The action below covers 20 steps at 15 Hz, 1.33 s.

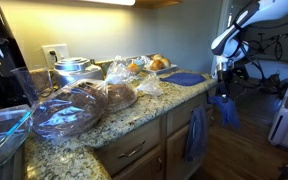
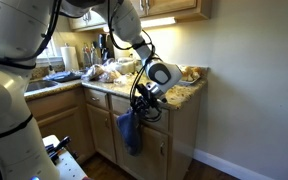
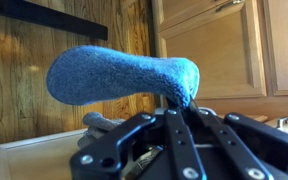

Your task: Pick up the blue towel from the countertop and hang it on the bottom cabinet.

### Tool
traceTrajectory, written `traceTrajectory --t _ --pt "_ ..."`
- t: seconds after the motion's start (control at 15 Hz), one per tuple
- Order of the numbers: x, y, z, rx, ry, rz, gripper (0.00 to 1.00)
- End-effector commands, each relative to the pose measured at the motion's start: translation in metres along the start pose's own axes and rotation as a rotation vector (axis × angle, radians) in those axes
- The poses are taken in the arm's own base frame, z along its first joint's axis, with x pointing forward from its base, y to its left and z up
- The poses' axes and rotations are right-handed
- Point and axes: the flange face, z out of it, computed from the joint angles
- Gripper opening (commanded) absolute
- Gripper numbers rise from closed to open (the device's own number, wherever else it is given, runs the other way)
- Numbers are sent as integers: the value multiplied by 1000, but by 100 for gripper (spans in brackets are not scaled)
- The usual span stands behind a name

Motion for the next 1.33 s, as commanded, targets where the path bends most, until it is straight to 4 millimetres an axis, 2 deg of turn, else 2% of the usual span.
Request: traceTrajectory --t 0.0,0.87,1.0,1.27 --pt "7 30 37 50 -35 90 6" --pt "12 38 32 26 -15 169 7" --pt "6 31 26 21 -8 167 7" --pt "-19 11 9 -1 -4 151 6"
